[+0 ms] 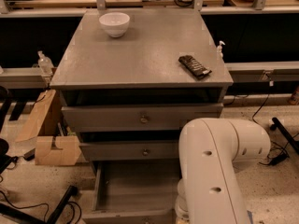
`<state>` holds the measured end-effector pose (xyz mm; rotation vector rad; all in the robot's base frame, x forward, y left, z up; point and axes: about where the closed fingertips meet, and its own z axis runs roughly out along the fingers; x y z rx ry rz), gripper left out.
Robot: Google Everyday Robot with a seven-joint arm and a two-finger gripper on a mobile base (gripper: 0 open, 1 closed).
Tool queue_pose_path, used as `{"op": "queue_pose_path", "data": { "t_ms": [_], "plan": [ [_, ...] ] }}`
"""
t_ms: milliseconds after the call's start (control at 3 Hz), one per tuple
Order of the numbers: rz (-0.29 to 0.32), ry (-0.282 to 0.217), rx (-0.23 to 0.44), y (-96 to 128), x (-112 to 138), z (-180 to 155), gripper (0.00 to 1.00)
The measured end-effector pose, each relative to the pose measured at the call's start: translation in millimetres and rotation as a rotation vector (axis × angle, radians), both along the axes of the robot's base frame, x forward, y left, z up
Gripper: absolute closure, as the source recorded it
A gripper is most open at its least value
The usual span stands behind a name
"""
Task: Open bottom drawer
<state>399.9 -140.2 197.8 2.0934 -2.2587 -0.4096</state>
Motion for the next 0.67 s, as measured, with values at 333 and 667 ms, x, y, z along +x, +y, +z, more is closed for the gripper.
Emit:
{"op": "queue_pose_path", "data": {
  "t_ms": [333, 667],
  "plan": [
    [0.000, 0.003, 0.000, 0.1, -1.4, -0.7, 0.00],
    [-0.010, -0.002, 0.016, -3.1, -0.7, 3.7, 0.00]
  ]
}}
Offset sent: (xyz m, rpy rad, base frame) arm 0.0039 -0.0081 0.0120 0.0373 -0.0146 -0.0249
